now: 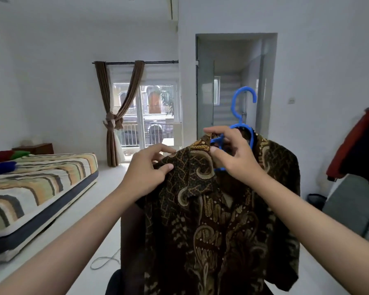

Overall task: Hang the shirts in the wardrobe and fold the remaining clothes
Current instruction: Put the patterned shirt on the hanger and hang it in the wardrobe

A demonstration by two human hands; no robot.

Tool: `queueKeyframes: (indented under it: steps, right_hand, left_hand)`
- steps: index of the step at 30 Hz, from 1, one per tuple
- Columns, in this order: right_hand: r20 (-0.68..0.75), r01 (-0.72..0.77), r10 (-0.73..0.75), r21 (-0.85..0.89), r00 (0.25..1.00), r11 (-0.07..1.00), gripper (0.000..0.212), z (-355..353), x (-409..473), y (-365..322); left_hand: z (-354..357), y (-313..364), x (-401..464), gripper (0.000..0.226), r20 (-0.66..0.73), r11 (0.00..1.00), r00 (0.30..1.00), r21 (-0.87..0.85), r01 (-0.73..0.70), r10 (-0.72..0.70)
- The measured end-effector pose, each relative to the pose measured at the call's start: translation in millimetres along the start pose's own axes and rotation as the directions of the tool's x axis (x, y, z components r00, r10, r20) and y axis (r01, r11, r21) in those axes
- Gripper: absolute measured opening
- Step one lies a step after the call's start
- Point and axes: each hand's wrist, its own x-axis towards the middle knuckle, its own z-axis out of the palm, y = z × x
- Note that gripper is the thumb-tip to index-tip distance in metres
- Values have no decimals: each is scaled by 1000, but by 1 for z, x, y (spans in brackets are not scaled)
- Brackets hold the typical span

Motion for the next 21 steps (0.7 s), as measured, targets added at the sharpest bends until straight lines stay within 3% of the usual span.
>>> queueKeyframes:
  steps: [4,9,12,21]
  right_hand:
    - [-42,-20,14,-155,999,988,32,-6,-16,-30]
    - [-213,-140,59,-389,975,911,30,-30,-43,-57]
    - [-300,-195,63,-434,952,880,28,-50,-60,-81]
    - [-404,-253,-38,-641,914,724,26,-128,-89,-190]
  left_hand:
    - [-12,12,-11,32,37,995,996,-62,-77,80]
    - [-9,30,-30,34,109,972,981,-186,-141,163]
    - [-3,48,-40,38,144,948,963,-260,-184,226]
    - [7,133,-62,35,83,862,922,-395,-318,379]
